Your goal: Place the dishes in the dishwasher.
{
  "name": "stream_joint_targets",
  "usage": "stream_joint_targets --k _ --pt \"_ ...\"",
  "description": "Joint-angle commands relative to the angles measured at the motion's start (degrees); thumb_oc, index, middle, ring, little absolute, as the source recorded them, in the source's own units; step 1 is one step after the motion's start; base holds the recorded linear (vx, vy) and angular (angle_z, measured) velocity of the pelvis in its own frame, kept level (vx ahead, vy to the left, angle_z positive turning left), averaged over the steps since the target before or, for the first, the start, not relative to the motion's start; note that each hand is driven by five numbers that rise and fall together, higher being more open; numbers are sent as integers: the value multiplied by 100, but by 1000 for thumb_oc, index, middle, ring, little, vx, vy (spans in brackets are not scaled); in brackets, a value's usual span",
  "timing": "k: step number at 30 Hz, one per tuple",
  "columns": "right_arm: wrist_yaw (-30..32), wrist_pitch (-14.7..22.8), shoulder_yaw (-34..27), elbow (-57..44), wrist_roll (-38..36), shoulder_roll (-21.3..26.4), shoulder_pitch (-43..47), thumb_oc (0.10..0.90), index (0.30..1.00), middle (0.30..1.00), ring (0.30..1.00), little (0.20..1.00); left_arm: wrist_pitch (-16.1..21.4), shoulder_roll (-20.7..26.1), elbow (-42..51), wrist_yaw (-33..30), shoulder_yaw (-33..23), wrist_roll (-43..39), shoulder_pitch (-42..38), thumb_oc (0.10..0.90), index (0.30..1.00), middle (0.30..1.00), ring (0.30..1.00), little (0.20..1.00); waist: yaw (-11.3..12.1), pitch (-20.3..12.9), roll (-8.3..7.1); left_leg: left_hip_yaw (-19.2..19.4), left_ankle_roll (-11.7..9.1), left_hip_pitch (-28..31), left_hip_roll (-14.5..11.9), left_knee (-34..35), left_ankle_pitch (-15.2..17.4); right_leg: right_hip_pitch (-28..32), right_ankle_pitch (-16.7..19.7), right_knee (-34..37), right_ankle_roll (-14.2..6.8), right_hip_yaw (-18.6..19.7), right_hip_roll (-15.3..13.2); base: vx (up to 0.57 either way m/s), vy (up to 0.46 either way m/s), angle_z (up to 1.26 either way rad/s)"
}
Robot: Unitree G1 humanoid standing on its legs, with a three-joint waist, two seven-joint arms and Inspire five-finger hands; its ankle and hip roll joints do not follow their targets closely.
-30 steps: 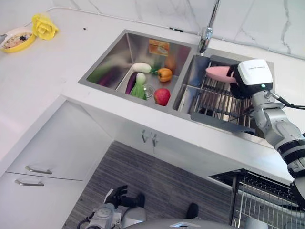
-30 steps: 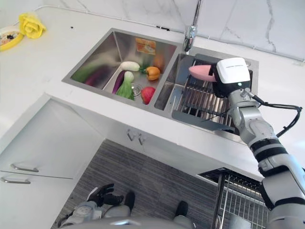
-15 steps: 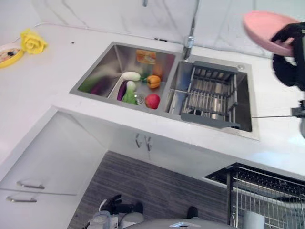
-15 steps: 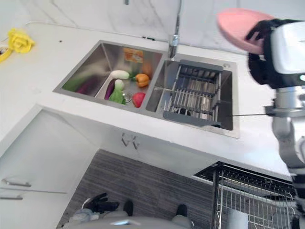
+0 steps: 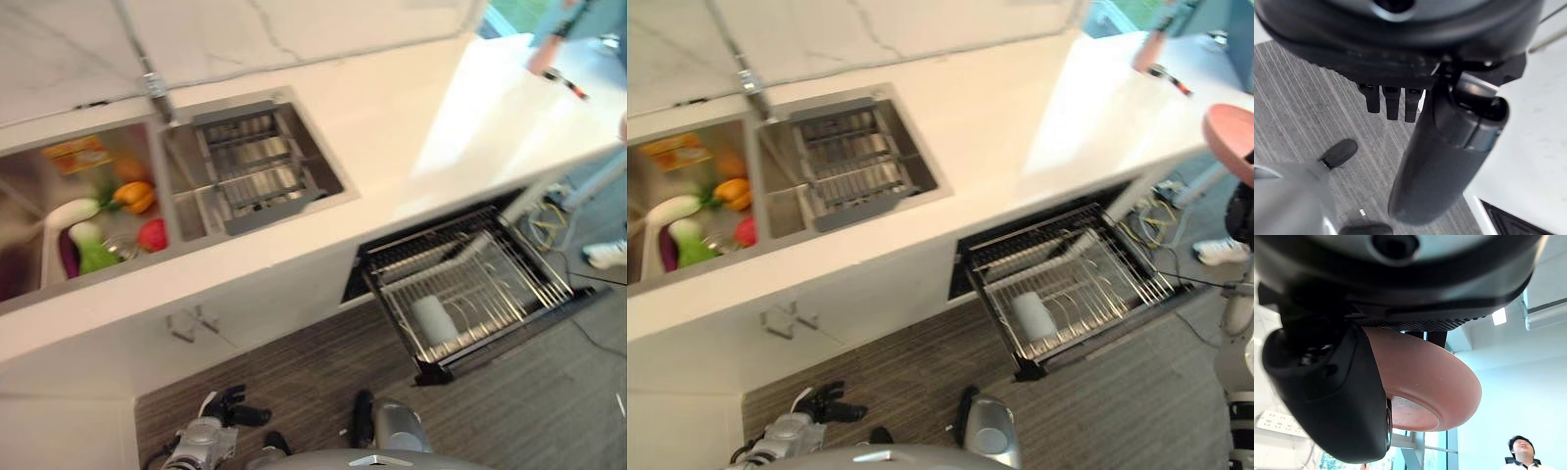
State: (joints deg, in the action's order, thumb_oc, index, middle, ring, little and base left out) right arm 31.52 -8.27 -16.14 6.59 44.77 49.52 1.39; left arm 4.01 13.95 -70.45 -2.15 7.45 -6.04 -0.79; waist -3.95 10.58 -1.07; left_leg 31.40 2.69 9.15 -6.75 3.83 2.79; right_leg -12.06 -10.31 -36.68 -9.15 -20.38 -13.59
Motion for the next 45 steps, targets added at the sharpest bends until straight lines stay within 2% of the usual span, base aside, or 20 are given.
stream_joint_targets --k 1,3,5,7,8,10,11,12,13,14,15,16,17,21,30,32,35,36,40,45 --pt "293 159 -220 -798 177 634 888 400 300 300 300 300 -62 -154 -127 61 -120 52 -52 800 900 900 900 900 466 -252 -232 -787 -17 -883 389 105 -96 1744 620 1627 -342 184 -205 -199 -67 -119" --pt "264 207 -58 -789 177 549 951 400 300 300 300 300 -62 -167 -74 61 -101 -23 5 800 900 900 900 900 566 -328 -268 -636 -22 -1029 392 89 -189 1956 715 1783 -380 125 -195 -231 -113 -83" --pt "167 376 496 -821 -59 111 1194 400 300 300 300 300 -26 -236 173 -5 -11 -302 85 800 900 900 900 900 877 -406 -335 -307 -68 -1391 337 51 -465 2281 591 2480 -404 97 27 -317 -204 -64" --pt "139 418 768 -752 -167 36 1319 400 300 300 300 300 -6 -249 202 -10 -9 -362 78 800 900 900 900 900 965 -410 -329 -188 -161 -1463 241 39 -590 2336 368 2851 -291 96 147 -158 -185 -119" --pt "33 543 1187 -606 -263 -132 1377 400 300 300 300 300 -19 -311 125 -23 -15 -361 42 800 900 900 900 900 1068 -385 -306 -252 -269 -1638 153 -57 -731 2443 -5 3326 -111 172 401 -289 -368 -112" --pt "-100 698 1606 -589 -315 -192 1451 400 300 300 300 300 -15 -352 104 -162 -136 -473 87 800 900 900 900 900 1070 -291 -207 -371 -450 -1758 -34 -172 -959 2532 -58 3588 73 182 657 -318 -364 -39" --pt "-202 807 1985 -424 -391 -239 1610 400 300 300 300 300 41 -390 180 -186 -85 -667 99 800 900 900 900 900 1214 -68 -138 -928 -673 -2014 -129 -443 -1140 2567 -87 3674 214 225 767 -358 -213 31" --pt "-275 874 2222 -338 -404 -247 1774 400 300 300 300 300 50 -421 192 -152 -46 -721 105 800 900 900 900 900 1218 42 -42 -1324 -708 -2159 -206 -557 -1220 2477 8 3678 294 163 845 -358 -213 31" --pt "-275 874 2222 -338 -404 -247 1774 400 300 300 300 300 50 -421 192 -152 -46 -721 105 800 900 900 900 900 1218 42 -42 -1324 -708 -2159 -206 -557 -1220 2477 8 3678 294 163 845 -248 -68 -26" --pt "-312 932 2456 -216 -436 -253 1890 400 300 300 300 300 72 -424 182 -191 3 -745 126 800 900 900 900 900 1355 138 7 -1996 -797 -2223 -145 -655 -1188 2416 56 3666 336 193 850 -93 -32 -15" --pt "-312 932 2456 -216 -436 -253 1890 400 300 300 300 300 72 -424 182 -191 3 -745 126 800 900 900 900 900 1355 138 7 -1996 -797 -2223 -145 -655 -1188 2416 56 3666 336 193 850 -203 -119 -5" --pt "-461 1107 2899 79 -468 -209 2043 400 300 300 300 300 123 -403 82 -233 -46 -873 242 800 900 900 900 900 1529 291 -1 -3620 -937 -2188 43 -660 -959 2303 25 3501 431 326 788 -112 -94 -7" --pt "-508 1149 2987 164 -479 -193 2045 400 300 300 300 300 122 -420 11 -222 -64 -883 272 800 900 900 900 900 1533 272 27 -3866 -930 -2148 32 -556 -982 2264 23 3467 439 350 820 -112 -94 -7" --pt "-591 1200 2987 370 -414 -39 1699 400 300 300 300 300 104 -410 -196 -135 -91 -686 350 800 900 900 900 900 1482 164 60 -3574 -911 -2040 -47 -202 -1138 2395 -74 3498 446 193 906 24 21 -4" --pt "-848 1235 3332 876 -283 -199 1460 400 300 300 300 300 136 -367 -218 -117 13 -380 304 800 900 900 900 900 1600 -20 -29 -3638 -875 -1808 84 -24 -1215 2512 -73 3544 347 67 828 74 61 6" --pt "-872 1236 3551 1077 -303 -292 1670 400 300 300 300 300 234 -146 753 -106 479 -230 215 800 900 900 900 900 1652 6 -87 -3621 -809 -1741 132 -69 -1151 2452 -113 3342 304 105 736 31 60 -8" --pt "-918 1294 3755 1209 -407 -266 2104 400 300 300 300 300 304 534 2400 690 1178 -710 391 800 900 900 900 900 1625 60 -8 -3579 -747 -1756 113 -240 -1076 2354 -173 3089 293 204 692 -35 34 -17" --pt "-956 1326 3782 1231 -432 -291 2138 400 300 300 300 300 242 940 2921 813 1174 -936 408 800 900 900 900 900 1613 104 40 -3588 -758 -1769 84 -331 -1089 2327 -218 2997 333 246 709 -36 7 -11" --pt "-1164 1414 3869 1136 -370 -280 2109 400 300 300 300 300 173 1481 3398 754 875 -900 397 800 900 900 900 900 1627 69 59 -3599 -830 -1866 11 -386 -1176 2417 -199 3191 383 170 846 -15 -60 14" --pt "-1242 1473 4118 1084 -302 -277 2397 400 300 300 300 300 90 792 1923 433 850 -333 278 800 900 900 900 900 1647 23 84 -3634 -937 -1783 -85 -169 -1312 2620 -182 3508 435 34 1003 11 -48 7"
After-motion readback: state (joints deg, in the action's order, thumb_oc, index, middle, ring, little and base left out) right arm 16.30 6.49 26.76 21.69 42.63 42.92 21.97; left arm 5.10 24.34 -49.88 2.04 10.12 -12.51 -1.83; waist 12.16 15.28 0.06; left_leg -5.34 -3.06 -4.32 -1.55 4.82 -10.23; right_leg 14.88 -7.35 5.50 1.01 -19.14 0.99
